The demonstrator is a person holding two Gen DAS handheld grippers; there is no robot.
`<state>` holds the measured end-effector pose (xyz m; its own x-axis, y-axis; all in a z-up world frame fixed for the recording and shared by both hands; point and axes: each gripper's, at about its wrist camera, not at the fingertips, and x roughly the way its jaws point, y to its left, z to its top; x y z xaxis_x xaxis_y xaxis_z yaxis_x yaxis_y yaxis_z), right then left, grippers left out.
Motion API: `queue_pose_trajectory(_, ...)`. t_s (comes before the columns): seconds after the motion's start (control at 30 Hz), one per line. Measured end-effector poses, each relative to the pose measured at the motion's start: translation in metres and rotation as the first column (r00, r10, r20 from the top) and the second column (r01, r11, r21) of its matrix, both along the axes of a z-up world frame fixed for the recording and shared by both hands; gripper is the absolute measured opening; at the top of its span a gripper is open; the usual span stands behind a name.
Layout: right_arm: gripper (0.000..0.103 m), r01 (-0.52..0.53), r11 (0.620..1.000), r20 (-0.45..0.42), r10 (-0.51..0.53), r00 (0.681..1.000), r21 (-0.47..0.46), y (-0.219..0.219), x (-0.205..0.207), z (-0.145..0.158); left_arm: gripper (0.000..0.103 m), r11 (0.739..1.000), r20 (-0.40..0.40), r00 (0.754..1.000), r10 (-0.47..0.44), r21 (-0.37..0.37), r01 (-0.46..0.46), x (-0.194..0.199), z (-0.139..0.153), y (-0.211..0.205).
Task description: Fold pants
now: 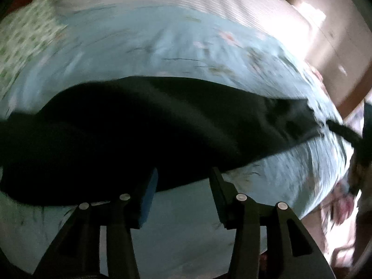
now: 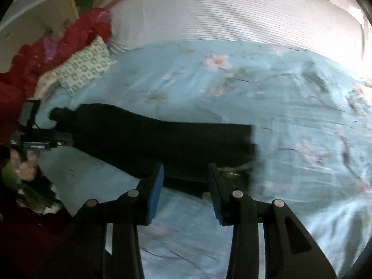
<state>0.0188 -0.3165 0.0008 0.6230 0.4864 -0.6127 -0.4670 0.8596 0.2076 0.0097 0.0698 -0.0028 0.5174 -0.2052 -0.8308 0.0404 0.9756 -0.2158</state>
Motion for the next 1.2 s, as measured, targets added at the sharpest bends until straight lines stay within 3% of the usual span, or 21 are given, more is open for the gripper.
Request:
queue_pose_trajectory(0.07,0.040,-0.039,0.999,0.002,0.039,0.999,0.017,0.021,0.001,-0.001,0.054,0.998,-0.007,0.998,0.059,-0.013,-0.059,-0.004,0.000,0.019)
queue_pose_trajectory(0.13,0.040,-0.083,0.996,-0.002,0.083,0.997,0.036,0.045,0.004,-0.004,0.070,0.993,-0.021,0.993,0.119,-0.013,-0.120,-0.009,0.001,0.042)
queue_pose_trajectory(0.3,0.040,-0.174,0.982,-0.027,0.176,0.984,0.068,0.105,0.008,-0.016,0.080,0.965,-0.039,0.968,0.249,-0.074,-0.251,-0.020,0.006,0.093)
queue_pose_trajectory(0.5,0.041,-0.266,0.961,-0.024,0.268,0.963,0.071,0.167,0.008,-0.019,0.082,0.913,-0.108,0.928,0.356,-0.173,-0.370,-0.017,0.000,0.135)
queue_pose_trajectory(0.63,0.043,-0.324,0.946,0.011,0.324,0.946,0.004,0.207,0.004,-0.015,0.082,0.881,-0.163,0.902,0.400,-0.204,-0.428,-0.005,-0.010,0.144)
queue_pose_trajectory(0.9,0.050,-0.432,0.899,0.032,0.435,0.900,-0.071,0.270,0.011,-0.016,0.083,0.852,-0.191,0.868,0.458,-0.186,-0.490,0.024,-0.020,0.147)
queue_pose_trajectory(0.97,0.051,-0.457,0.885,0.042,0.462,0.886,-0.093,0.288,0.015,-0.017,0.079,0.846,-0.196,0.859,0.473,-0.171,-0.505,0.027,-0.023,0.152)
queue_pose_trajectory(1.07,0.052,-0.483,0.860,0.067,0.498,0.865,-0.162,0.315,0.020,-0.021,0.059,0.842,-0.192,0.855,0.481,-0.169,-0.511,0.026,-0.024,0.158)
queue_pose_trajectory(1.13,0.052,-0.508,0.835,0.082,0.533,0.842,-0.210,0.334,0.024,-0.026,0.029,0.839,-0.194,0.851,0.488,-0.164,-0.518,0.025,-0.024,0.164)
queue_pose_trajectory(1.2,0.053,-0.528,0.815,0.083,0.559,0.825,-0.240,0.348,0.028,-0.031,0.016,0.830,-0.197,0.850,0.488,-0.195,-0.522,0.022,-0.024,0.172)
